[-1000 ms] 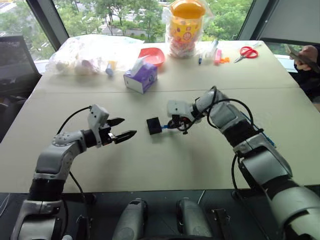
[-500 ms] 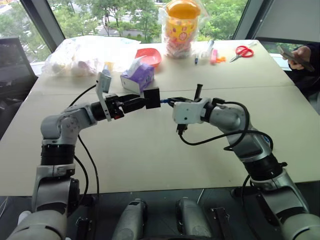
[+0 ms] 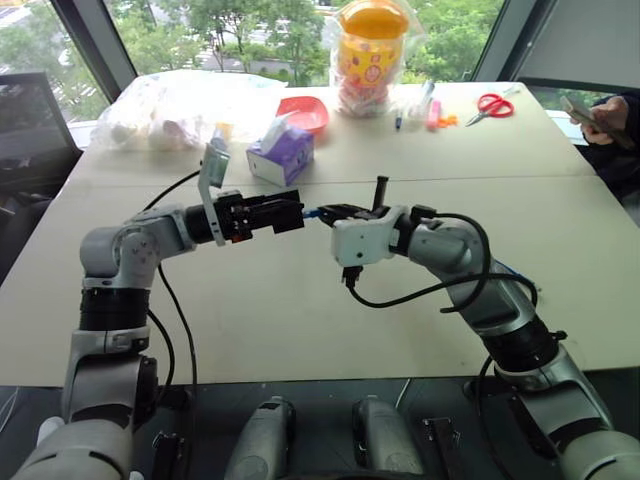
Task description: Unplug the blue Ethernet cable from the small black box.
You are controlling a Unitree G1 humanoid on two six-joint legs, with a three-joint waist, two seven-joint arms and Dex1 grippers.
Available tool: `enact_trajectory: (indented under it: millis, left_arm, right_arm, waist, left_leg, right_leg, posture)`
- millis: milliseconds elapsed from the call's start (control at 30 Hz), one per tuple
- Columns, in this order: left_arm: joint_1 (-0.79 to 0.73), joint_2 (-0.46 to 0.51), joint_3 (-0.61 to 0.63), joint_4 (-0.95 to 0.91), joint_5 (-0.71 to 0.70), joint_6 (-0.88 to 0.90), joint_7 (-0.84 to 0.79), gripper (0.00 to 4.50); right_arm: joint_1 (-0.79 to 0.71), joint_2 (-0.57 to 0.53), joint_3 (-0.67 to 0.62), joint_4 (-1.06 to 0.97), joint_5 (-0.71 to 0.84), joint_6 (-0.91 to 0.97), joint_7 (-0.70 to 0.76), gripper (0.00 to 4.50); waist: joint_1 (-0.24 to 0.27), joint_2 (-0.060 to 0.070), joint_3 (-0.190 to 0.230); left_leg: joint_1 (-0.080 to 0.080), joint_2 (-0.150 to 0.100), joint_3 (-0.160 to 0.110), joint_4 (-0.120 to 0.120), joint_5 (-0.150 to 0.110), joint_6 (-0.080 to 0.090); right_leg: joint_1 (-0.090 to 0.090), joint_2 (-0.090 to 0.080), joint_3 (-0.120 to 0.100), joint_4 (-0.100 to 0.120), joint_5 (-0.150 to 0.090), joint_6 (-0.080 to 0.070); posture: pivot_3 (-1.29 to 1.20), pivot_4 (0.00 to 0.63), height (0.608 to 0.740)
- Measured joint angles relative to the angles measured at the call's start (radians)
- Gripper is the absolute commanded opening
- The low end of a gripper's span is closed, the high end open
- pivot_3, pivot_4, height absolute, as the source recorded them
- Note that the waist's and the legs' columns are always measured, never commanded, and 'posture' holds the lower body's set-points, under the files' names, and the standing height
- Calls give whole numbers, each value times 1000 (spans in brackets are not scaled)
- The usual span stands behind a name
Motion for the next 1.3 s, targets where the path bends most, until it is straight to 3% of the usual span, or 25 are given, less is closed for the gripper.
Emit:
enact_trajectory:
  millis: [67,267,367,467,567,600,733,933,1033,1100,1300]
  left_arm:
    - [1,6,-6,-3,0,0,-15,603]
    - [1,39,-34,-8,8,-10,-39,529]
    - [6,48,-37,-8,16,-15,-46,529]
    - [22,77,-40,-8,28,-25,-66,529]
    - [38,103,-57,-20,28,-39,-121,529]
    - [40,107,-59,-26,24,-39,-140,529]
    - [36,122,-59,-56,-3,-30,-192,529]
    - [32,119,-60,-63,-18,-22,-196,529]
    - [31,119,-60,-65,-20,-22,-195,529]
    - [31,119,-60,-69,-21,-20,-195,529]
    - [31,118,-60,-71,-22,-19,-194,529]
  right_arm:
    - [0,0,0,0,0,9,5,0]
    - [-4,7,-1,0,49,50,45,0]
    - [-8,25,-27,-3,139,138,94,1151]
    - [-23,35,-82,-28,273,312,165,2665]
    - [-63,34,-143,-63,472,594,260,4235]
    - [-80,34,-176,-74,567,724,298,4431]
    - [-167,52,-282,-32,836,1117,354,4431]
    - [-219,97,-311,35,970,1278,297,4431]
    - [-239,102,-310,50,992,1279,263,3601]
    - [-242,105,-308,64,993,1277,240,2645]
    - [-262,100,-283,90,1008,1272,215,2645]
  waist:
    - [0,0,0]
    - [-1,0,0]
    - [-1,0,0]
    - [0,0,0]
    - [0,0,0]
    - [0,0,0]
    - [0,0,0]
    - [0,0,0]
    - [-1,0,0]
    - [-1,0,0]
    - [-2,0,0]
  left_leg:
    - [0,0,0,0,0,0]
    - [0,0,0,0,0,0]
    - [0,0,0,0,0,0]
    - [0,1,0,0,0,0]
    - [0,1,0,0,0,0]
    - [0,1,-1,0,0,0]
    - [0,1,-1,0,0,0]
    - [-1,1,0,-2,0,1]
    - [-1,1,0,-2,0,1]
    - [-1,1,0,-2,0,1]
    - [-1,1,0,-2,0,1]
  right_leg:
    - [0,0,0,0,0,0]
    - [0,0,0,0,0,0]
    - [0,0,0,0,0,0]
    - [0,0,0,0,0,0]
    - [0,0,0,0,0,0]
    - [0,0,0,0,0,0]
    - [0,-1,0,-1,-1,-3]
    - [-2,-2,0,-1,0,-1]
    - [-2,-2,0,-1,0,0]
    - [-2,-2,0,-1,0,0]
    - [-2,-1,0,-1,0,0]
  posture:
    - [0,150,740]
    - [0,150,740]
    - [0,150,740]
    - [0,150,740]
    - [0,150,740]
    - [0,150,740]
    - [0,150,740]
    - [0,150,740]
    - [0,150,740]
    - [0,150,740]
    - [0,150,740]
